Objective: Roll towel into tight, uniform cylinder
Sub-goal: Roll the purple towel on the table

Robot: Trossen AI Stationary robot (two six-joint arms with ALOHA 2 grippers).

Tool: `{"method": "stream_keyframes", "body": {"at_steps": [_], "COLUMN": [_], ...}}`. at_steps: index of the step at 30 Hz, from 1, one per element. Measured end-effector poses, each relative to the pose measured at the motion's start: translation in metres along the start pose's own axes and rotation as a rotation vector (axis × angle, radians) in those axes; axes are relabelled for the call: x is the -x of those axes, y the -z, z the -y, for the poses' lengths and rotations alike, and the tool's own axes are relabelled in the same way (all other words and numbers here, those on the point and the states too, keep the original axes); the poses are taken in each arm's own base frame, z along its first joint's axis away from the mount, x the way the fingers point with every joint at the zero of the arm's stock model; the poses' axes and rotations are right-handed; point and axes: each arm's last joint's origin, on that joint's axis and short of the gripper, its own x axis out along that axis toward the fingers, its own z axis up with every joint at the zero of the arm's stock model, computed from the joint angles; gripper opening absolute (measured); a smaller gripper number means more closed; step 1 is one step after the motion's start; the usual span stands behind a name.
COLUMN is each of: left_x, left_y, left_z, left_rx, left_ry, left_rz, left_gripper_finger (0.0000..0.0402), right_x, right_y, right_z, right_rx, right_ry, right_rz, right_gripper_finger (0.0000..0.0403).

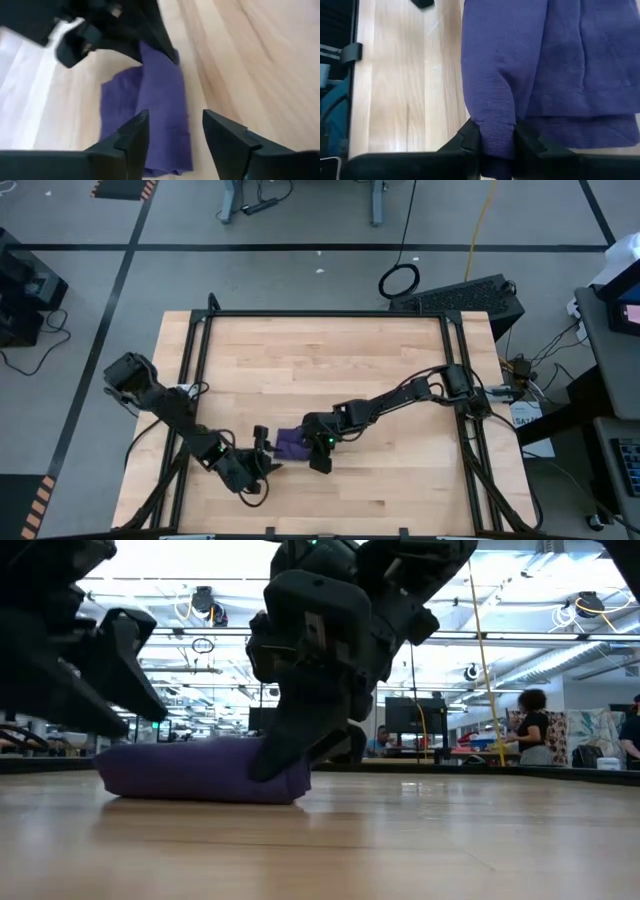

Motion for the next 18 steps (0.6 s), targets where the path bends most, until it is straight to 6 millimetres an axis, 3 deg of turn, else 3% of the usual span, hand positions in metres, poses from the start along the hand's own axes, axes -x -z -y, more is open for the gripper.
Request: {"method": "stream_keyframes", "body": {"at_steps": [6, 12, 15, 18], "left_x": [-0.021, -0.041, -0.046, -0.048], "left_y": [0.007, 0.018, 0.017, 0.016], "left_z": [0.012, 0.003, -0.002, -0.007], "left_rx": [-0.084, -0.083, -0.062, -0.047], "left_ry": [-0.011, -0.005, 0.024, 0.047], "left_rz": [0.026, -0.051, -0.069, -0.077], "left_gripper_finger": [0.0200, 0.0199, 0.0170, 0.0107], "right_x": [0.002, 0.002, 0.002, 0.003], "right_y": [-0.002, -0.002, -0.002, -0.002], "right_z": [0.004, 0.006, 0.006, 0.005], "right_rx": [-0.030, -0.024, -0.016, 0.018], "right_ry": [-0.054, -0.069, -0.067, -0.068], "right_rz": [-0.031, -0.038, -0.037, -0.036], "right_gripper_finger": [0.0058, 0.0060, 0.0062, 0.0078]}}
